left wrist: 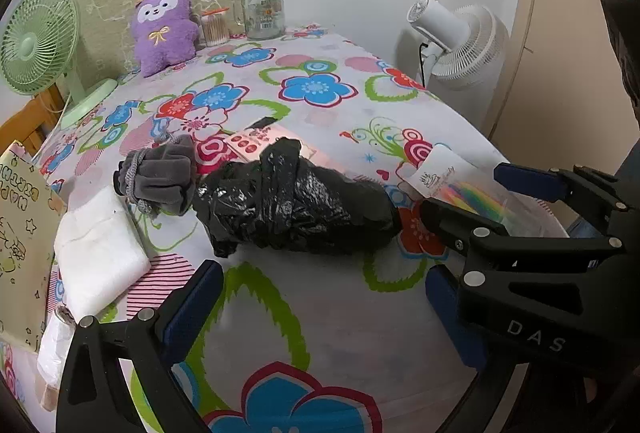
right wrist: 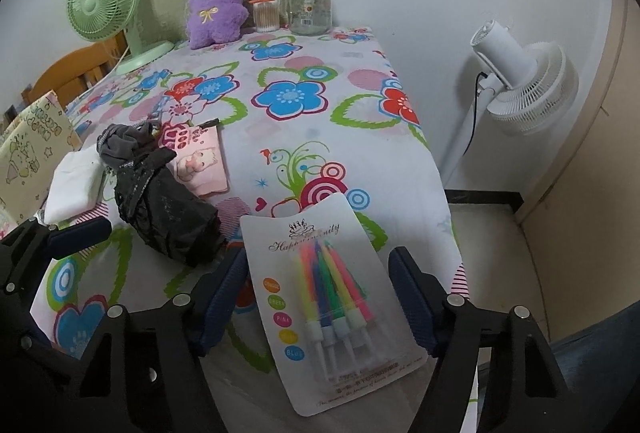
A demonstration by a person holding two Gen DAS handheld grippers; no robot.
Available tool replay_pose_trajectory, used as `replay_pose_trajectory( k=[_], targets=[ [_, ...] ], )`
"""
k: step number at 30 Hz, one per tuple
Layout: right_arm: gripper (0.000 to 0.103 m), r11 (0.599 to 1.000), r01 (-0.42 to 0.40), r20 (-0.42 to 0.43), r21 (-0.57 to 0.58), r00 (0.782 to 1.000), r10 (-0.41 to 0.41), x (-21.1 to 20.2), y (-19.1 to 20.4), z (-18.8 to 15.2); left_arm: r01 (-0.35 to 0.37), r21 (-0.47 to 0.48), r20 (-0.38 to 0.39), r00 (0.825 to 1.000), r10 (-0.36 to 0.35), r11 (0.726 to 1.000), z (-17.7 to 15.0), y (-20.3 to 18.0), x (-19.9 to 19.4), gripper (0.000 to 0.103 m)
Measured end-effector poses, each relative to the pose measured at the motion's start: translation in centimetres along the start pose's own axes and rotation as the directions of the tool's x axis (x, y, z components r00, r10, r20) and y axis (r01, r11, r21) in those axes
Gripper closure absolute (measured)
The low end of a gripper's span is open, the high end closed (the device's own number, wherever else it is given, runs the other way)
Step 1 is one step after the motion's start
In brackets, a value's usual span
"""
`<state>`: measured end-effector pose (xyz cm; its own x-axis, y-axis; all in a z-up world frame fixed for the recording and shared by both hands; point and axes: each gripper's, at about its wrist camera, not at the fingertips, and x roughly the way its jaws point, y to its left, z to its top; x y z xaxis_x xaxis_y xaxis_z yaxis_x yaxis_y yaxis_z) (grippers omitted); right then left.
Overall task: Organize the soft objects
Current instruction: 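Move the left gripper to the black plastic bag while the right approaches the candle card, then grasp the black plastic bag with the left gripper while the right grasps the candle card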
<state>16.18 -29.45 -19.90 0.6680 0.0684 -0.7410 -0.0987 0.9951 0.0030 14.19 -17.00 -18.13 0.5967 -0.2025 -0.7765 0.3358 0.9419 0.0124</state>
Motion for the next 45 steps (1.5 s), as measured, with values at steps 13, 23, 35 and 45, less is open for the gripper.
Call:
replay_pose_trajectory(
  k=[13,23,35,45],
  targets=[
    [0.028,1.000,-0.004,0.038,0.027,0.999,0.003,-0.6,0.3,1.9,-0.063,0.002,0.052,0.997,0.063,0.998,1.9,1.1,-0.7,0.001],
    [0.029,0.999,0.007,0.034,0.043,0.999,-0.008,0.2,0.0,3.4,-0.058,-0.003,0.053,0.997,0.058,0.998,3.7,1.9,1.0,0.001],
    [0.029,0.997,-0.015,-0.011,0.076,1.000,0.016,1.7,-0.4,3.5,0.006,-0.028,-0.024,1.000,-0.007,1.000,4.1,2.4,3.0,0.003],
    [0.029,0.997,-0.010,0.000,0.070,1.000,0.010,0.9,0.2,3.2,0.032,-0.025,-0.013,0.999,-0.033,0.999,3.6,2.3,1.9,0.013]
  ],
)
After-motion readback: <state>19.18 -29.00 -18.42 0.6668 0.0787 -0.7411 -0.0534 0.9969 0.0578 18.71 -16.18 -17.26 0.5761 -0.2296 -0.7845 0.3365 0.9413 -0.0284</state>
